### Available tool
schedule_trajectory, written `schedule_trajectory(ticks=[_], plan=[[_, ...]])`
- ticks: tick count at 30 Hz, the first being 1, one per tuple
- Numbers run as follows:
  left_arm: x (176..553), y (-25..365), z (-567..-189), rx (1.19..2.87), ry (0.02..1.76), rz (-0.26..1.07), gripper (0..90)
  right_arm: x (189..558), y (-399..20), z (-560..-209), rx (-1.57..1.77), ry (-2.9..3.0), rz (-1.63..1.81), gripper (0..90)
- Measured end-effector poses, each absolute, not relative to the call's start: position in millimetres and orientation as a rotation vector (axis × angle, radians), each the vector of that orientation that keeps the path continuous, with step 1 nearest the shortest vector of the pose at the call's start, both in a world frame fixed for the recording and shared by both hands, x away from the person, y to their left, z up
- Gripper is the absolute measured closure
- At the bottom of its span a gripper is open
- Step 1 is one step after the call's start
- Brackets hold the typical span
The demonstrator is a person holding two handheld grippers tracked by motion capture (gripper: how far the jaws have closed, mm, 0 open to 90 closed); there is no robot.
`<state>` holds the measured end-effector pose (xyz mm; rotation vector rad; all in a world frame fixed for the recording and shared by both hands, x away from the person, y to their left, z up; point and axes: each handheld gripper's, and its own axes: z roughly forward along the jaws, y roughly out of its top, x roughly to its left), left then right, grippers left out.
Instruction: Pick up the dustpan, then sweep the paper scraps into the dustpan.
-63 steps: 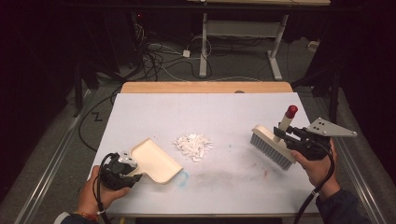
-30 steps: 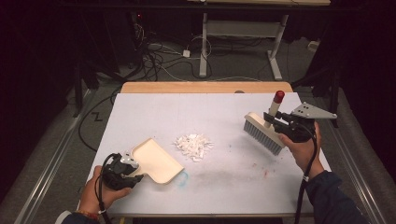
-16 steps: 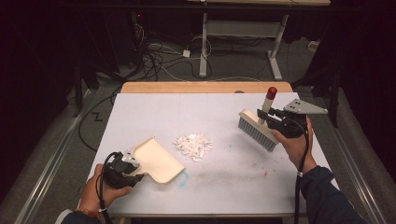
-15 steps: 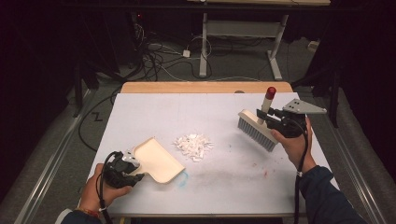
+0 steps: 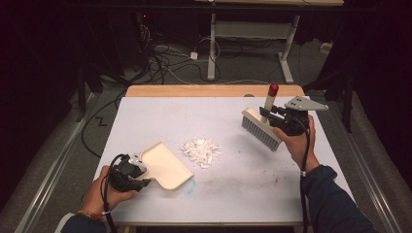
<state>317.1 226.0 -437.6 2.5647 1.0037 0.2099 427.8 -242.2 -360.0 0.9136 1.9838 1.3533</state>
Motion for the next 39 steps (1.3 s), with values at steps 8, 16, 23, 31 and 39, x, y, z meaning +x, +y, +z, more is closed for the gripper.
schedule_trajectory(ticks=[8, 16, 23, 31, 39], plan=[[328.5, 221.9, -435.5, 2.601, 0.963, 0.175, 63.6, 440.8, -227.8, -364.3, 0.935, 1.971, 1.351, 70.8], [339.3, 212.5, -432.1, 2.662, 0.937, 0.147, 63.6, 455.6, -204.5, -374.5, 0.943, 1.976, 1.341, 70.8], [345.9, 207.7, -426.9, 2.693, 0.940, 0.121, 63.7, 457.9, -182.4, -386.7, 0.957, 2.002, 1.371, 70.8], [348.0, 202.9, -429.8, 2.725, 0.934, 0.120, 63.7, 448.0, -150.5, -393.5, 0.927, 2.026, 1.349, 70.8], [347.3, 202.8, -433.0, 2.727, 0.941, 0.115, 63.6, 430.8, -118.2, -398.4, 0.878, 2.057, 1.416, 70.6]])
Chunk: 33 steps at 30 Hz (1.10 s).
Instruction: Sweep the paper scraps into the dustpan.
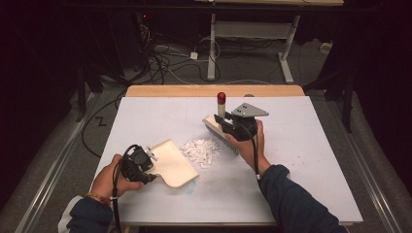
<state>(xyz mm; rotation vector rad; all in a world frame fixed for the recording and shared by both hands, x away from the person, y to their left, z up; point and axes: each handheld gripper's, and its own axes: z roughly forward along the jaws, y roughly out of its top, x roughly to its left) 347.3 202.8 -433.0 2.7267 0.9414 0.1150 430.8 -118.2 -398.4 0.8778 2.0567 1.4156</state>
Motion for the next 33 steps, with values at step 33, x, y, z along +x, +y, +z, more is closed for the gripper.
schedule_trajectory(ticks=[33], plan=[[353.3, 183.6, -437.0, 2.728, 0.926, 0.124, 63.5, 378.3, -25.6, -399.9, 0.686, 2.146, 1.576, 70.8]])
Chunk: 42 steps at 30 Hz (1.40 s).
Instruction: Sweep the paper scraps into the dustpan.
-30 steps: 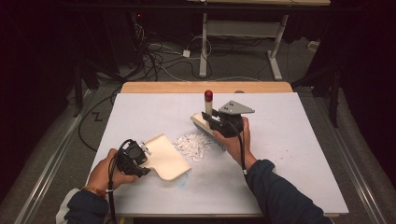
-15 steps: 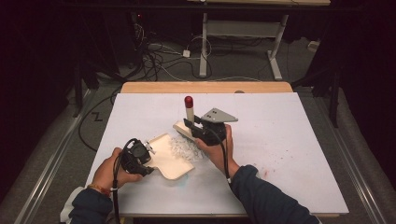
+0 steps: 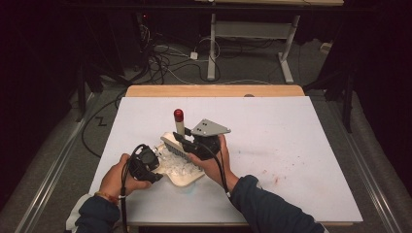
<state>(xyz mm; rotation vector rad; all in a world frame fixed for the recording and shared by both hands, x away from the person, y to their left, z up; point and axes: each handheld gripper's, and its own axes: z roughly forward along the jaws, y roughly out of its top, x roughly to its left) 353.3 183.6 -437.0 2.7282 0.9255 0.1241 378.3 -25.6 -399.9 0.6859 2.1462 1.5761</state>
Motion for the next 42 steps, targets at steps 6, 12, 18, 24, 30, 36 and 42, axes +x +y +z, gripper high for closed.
schedule_trajectory(ticks=[6, 12, 18, 24, 30, 36, 42], plan=[[353.7, 183.5, -439.2, 2.732, 0.924, 0.123, 63.5, 384.2, -39.8, -389.4, 0.717, 2.106, 1.600, 70.8], [352.5, 186.0, -442.0, 2.727, 0.915, 0.127, 63.5, 385.1, -56.6, -376.5, 0.728, 2.088, 1.613, 70.8], [352.3, 188.0, -445.1, 2.730, 0.912, 0.118, 63.5, 377.2, -76.8, -364.5, 0.690, 2.095, 1.599, 70.7], [352.2, 190.5, -446.1, 2.726, 0.906, 0.115, 63.5, 370.0, -108.9, -356.1, 0.684, 2.112, 1.587, 70.7], [350.1, 192.1, -444.9, 2.727, 0.899, 0.117, 63.5, 357.6, -143.7, -355.3, 0.688, 2.139, 1.541, 70.8], [350.5, 192.0, -446.1, 2.731, 0.905, 0.113, 63.5, 340.2, -168.0, -358.4, 0.656, 2.197, 1.470, 70.8], [349.8, 191.3, -445.6, 2.732, 0.906, 0.122, 63.5, 329.3, -180.9, -371.3, 0.672, 2.253, 1.407, 70.8]])
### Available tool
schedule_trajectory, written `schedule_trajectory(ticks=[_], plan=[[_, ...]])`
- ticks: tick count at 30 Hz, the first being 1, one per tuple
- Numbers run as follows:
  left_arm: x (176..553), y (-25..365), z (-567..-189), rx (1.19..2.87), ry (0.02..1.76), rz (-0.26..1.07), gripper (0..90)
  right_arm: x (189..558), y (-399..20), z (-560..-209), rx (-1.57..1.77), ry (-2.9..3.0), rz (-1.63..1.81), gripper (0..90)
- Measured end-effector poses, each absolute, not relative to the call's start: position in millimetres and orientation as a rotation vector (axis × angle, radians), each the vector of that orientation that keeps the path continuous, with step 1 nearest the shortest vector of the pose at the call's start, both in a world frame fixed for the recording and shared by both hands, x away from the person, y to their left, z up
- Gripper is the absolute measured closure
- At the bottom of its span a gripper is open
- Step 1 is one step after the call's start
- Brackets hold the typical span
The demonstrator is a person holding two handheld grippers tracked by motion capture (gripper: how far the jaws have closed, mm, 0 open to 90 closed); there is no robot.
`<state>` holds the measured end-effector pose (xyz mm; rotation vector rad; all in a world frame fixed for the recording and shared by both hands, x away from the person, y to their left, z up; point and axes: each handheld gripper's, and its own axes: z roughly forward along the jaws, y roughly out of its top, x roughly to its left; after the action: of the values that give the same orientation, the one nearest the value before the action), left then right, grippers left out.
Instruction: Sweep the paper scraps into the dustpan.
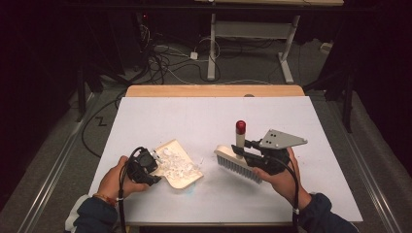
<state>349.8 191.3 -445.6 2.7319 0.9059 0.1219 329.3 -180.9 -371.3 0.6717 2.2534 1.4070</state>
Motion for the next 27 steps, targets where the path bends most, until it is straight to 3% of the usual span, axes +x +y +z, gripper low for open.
schedule_trajectory(ticks=[7, 20, 27], plan=[[349.8, 191.5, -444.4, 2.732, 0.900, 0.123, 63.5, 325.6, -174.9, -378.3, 0.652, 2.315, 1.372, 70.8], [351.6, 188.8, -444.5, 2.739, 0.892, 0.128, 63.5, 343.9, -113.9, -388.3, 0.580, 2.287, 1.476, 70.8], [350.9, 191.4, -445.4, 2.735, 0.893, 0.112, 63.5, 345.4, -111.9, -376.9, 0.581, 2.241, 1.572, 70.8]])
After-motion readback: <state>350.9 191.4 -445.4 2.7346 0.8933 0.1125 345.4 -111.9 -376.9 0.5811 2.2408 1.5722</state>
